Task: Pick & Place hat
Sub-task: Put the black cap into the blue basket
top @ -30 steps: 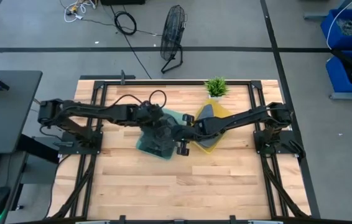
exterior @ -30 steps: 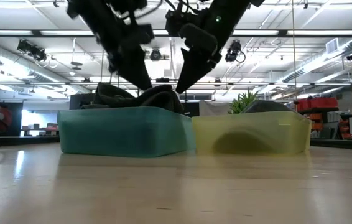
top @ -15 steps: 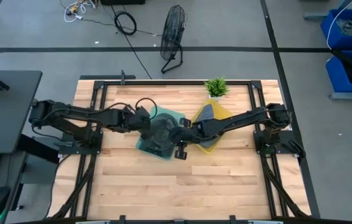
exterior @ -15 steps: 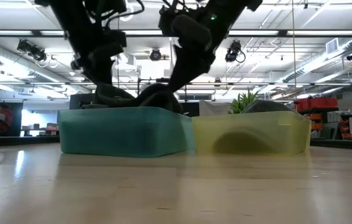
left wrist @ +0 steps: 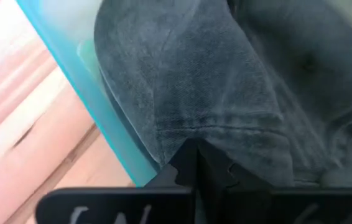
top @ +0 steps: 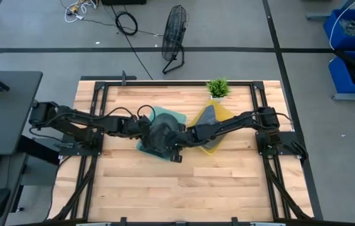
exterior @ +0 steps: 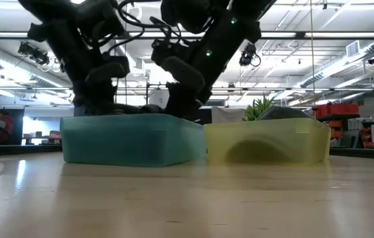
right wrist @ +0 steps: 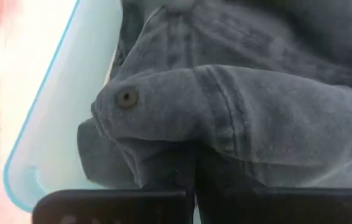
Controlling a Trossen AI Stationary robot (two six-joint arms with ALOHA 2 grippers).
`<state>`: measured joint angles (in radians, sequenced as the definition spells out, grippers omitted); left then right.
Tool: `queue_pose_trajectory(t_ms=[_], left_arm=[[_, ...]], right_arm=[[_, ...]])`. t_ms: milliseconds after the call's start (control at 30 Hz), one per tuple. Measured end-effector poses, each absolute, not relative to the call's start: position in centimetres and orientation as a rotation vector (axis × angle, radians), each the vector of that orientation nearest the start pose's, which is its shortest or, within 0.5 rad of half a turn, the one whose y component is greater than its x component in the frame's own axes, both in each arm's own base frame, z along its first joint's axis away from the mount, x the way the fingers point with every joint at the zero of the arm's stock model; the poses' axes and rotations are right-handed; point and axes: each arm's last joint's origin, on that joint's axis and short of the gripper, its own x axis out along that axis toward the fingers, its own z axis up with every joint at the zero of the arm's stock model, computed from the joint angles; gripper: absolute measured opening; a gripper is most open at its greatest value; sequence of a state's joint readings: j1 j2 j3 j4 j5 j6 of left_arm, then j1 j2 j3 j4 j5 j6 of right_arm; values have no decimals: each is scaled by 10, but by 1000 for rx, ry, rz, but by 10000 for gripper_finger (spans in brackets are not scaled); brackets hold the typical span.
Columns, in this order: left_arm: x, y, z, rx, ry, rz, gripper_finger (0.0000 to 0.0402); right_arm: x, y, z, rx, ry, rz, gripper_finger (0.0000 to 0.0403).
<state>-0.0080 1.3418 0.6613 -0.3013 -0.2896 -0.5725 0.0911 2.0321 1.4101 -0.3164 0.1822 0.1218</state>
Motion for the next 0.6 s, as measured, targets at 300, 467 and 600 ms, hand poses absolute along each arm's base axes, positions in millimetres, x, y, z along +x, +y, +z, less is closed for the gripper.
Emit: queue_pose_trajectory(t_ms=[300, 467, 600], left_arm=[[233, 24, 152, -440, 930, 591, 5], [231, 37, 149, -406, 937, 656, 5], [226, 46, 153, -385, 946, 673, 5]], right_arm=[[431, 2, 169, 17, 897, -213, 2], [433, -17, 165, 1, 894, -247, 1], [434, -26, 159, -23, 905, -248, 2]])
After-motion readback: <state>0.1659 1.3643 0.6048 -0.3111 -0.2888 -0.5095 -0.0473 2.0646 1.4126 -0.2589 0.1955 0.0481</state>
